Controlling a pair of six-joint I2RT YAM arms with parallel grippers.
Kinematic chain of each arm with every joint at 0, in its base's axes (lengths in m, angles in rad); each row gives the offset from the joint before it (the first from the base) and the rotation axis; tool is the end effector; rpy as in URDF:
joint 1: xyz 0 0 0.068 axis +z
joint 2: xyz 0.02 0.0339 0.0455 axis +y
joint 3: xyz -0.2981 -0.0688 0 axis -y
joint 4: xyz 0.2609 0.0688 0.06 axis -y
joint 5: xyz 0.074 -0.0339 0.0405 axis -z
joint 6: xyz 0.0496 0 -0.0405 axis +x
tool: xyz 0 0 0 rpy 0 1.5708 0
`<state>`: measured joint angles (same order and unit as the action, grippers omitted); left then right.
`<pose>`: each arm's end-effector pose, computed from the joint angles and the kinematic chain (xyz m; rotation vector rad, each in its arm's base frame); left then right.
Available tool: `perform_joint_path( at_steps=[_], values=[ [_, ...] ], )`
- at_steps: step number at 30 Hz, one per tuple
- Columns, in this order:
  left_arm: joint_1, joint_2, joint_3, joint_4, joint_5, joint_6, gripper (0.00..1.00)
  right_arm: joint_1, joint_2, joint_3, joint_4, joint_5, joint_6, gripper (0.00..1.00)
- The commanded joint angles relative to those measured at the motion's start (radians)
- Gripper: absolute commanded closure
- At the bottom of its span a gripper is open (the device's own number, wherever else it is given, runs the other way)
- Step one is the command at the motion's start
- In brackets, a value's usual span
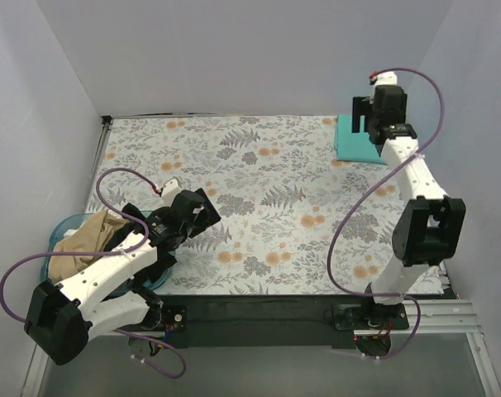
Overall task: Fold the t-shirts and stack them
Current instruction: Reset both grippers
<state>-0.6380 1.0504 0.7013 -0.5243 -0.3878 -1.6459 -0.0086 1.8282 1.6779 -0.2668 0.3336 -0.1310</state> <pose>0.1835 -0.1127 0.2474 -1.3324 2.0551 -0.6083 0.4732 -0.0203 0.3731 0.0952 1.9854 -0.4215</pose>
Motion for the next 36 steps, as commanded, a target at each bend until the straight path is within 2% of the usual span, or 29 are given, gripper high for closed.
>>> perform_joint_path(
  at_steps=[1, 2, 5, 6, 9, 16, 22, 28, 36],
  values=[
    [0.000, -0.012, 0.040, -0.003, 0.024, 0.018, 0.02, 0.146, -0.176, -0.263, 0.053, 0.008, 0.112, 0.02],
    [0.000, -0.013, 0.043, -0.003, 0.035, 0.021, 0.02, 0.169, -0.276, -0.393, 0.095, 0.007, 0.123, 0.02],
    [0.000, -0.020, 0.034, 0.007, 0.058, 0.021, 0.02, 0.248, -0.467, -0.584, 0.133, -0.005, 0.217, 0.02],
    [0.000, -0.023, 0.027, 0.023, 0.063, 0.023, 0.02, 0.283, -0.513, -0.704, 0.141, 0.011, 0.258, 0.01],
    [0.000, -0.024, 0.000, 0.036, 0.078, 0.024, 0.02, 0.326, -0.687, -0.916, 0.149, 0.013, 0.350, 0.02],
    [0.000, -0.024, -0.014, 0.015, 0.060, 0.029, 0.02, 0.340, -1.068, -1.269, 0.133, -0.018, 0.501, 0.02],
    [0.000, -0.082, -0.023, -0.019, 0.041, -0.002, 0.02, 0.340, -1.176, -1.276, 0.117, -0.140, 0.511, 0.02],
    [0.000, -0.148, -0.026, -0.049, 0.044, -0.020, 0.02, 0.340, -1.233, -1.268, 0.110, -0.176, 0.573, 0.02],
    [0.000, -0.182, 0.000, -0.108, 0.027, -0.049, 0.02, 0.341, -1.334, -1.288, 0.106, -0.220, 0.574, 0.02]
  ],
)
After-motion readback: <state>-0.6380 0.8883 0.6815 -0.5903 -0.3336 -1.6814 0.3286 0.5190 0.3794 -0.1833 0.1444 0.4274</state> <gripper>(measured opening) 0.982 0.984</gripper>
